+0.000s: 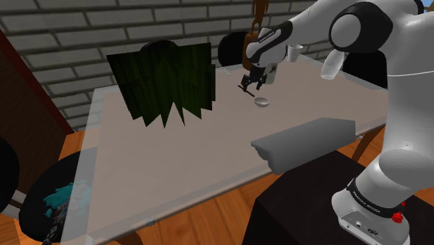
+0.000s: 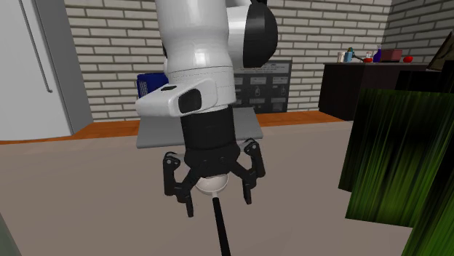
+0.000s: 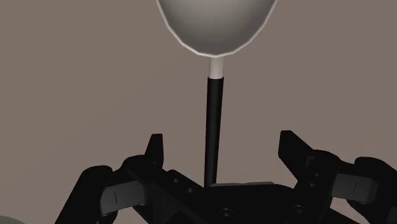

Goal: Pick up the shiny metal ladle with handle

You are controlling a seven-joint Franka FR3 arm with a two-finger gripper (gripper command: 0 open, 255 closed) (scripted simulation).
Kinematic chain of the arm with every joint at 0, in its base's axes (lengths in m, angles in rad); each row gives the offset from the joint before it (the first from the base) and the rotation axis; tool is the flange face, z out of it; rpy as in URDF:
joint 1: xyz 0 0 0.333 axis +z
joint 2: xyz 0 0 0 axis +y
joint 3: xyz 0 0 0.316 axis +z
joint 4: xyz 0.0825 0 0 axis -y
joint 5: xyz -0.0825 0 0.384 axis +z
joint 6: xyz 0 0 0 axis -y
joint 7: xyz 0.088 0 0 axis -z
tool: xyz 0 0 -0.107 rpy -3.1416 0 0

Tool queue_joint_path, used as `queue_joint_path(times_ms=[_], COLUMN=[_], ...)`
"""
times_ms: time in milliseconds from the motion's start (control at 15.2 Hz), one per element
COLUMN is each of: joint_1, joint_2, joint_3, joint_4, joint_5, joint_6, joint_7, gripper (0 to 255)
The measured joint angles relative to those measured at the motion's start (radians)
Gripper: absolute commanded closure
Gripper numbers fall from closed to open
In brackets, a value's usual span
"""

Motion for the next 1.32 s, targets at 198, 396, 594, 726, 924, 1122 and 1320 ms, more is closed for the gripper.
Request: queue_joint_path(times_ms=[198, 396, 594, 726, 924, 1122, 1320], joint_1=[-0.004, -0.007, -0.008, -0.008, -0.007, -0.006, -0.004], joint_2=[0.021, 0.044, 0.044, 0.044, 0.043, 0.041, 0.019], joint_3=[0.005, 0.009, 0.008, 0.009, 0.009, 0.008, 0.004], joint_4=[-0.011, -0.007, -0.007, -0.008, -0.01, -0.008, -0.005], joint_5=[0.009, 0.015, 0.015, 0.015, 0.015, 0.014, 0.007], joint_6=[0.031, 0.049, 0.052, 0.053, 0.055, 0.049, 0.024], joint_7=[-0.009, -0.014, -0.015, -0.015, -0.015, -0.013, -0.008], gripper=[0, 255, 255, 255, 255, 255, 255])
